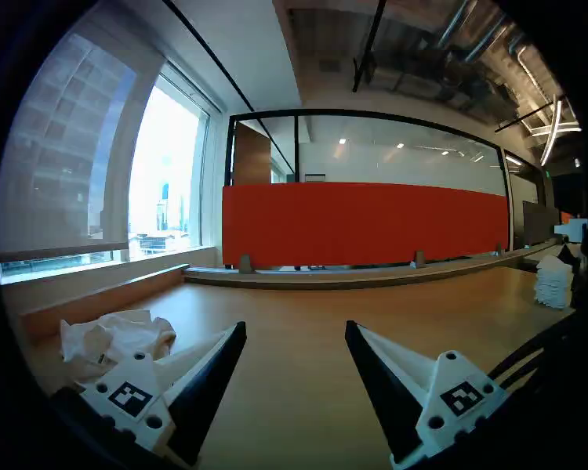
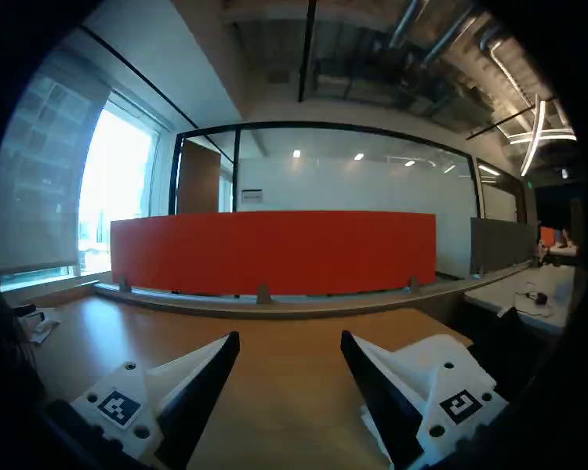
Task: Fold towel
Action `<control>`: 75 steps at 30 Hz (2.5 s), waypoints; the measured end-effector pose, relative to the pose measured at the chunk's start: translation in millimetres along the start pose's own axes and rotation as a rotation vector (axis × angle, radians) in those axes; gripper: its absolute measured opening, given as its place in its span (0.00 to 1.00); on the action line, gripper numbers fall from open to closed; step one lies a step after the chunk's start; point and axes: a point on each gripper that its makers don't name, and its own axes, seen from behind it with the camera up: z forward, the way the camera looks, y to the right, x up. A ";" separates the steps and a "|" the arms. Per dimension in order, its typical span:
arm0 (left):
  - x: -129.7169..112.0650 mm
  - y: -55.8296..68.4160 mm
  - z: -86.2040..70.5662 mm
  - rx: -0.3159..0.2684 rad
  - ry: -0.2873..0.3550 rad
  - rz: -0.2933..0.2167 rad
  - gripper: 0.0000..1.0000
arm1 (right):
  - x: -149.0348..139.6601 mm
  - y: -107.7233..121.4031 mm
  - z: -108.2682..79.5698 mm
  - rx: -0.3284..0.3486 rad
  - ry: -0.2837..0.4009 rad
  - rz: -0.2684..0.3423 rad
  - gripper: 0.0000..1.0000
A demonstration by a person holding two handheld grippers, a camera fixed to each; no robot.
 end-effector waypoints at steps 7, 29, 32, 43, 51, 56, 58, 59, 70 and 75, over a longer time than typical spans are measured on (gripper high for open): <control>0.2 0.1 0.4 0.000 0.000 0.000 0.94 | -24.5 3.0 -1.9 0.002 -0.012 -0.002 1.00; 0.0 0.0 0.4 0.000 0.000 0.000 0.93 | -68.3 0.9 -4.8 0.013 -0.026 0.026 1.00; 0.0 -0.1 0.6 0.000 0.000 0.000 0.93 | -68.3 0.4 -5.2 0.009 -0.017 0.018 1.00; -0.1 0.0 0.5 0.000 0.000 0.000 0.94 | -68.5 -3.5 -7.8 0.017 -0.002 -0.008 1.00; 0.0 -0.3 0.4 0.000 0.000 0.000 0.93 | -66.0 -5.0 -10.1 0.020 0.003 -0.011 1.00; 0.1 -0.3 0.5 0.000 0.000 0.000 0.94 | -67.5 -5.0 -10.2 0.023 0.004 -0.011 1.00; 0.2 -0.2 0.5 0.000 0.000 0.000 0.94 | -67.8 -4.8 -10.2 0.023 0.004 -0.011 1.00; 0.3 -0.1 0.5 0.000 0.000 0.000 0.94 | -67.9 -4.8 -10.2 0.023 0.003 -0.011 1.00; 0.4 0.1 0.3 0.000 0.000 0.000 0.94 | -67.0 -5.2 -10.4 0.023 0.003 -0.011 1.00; 0.3 -0.1 -0.1 0.000 0.000 0.000 0.94 | -66.9 -5.1 -10.2 0.023 0.003 -0.011 1.00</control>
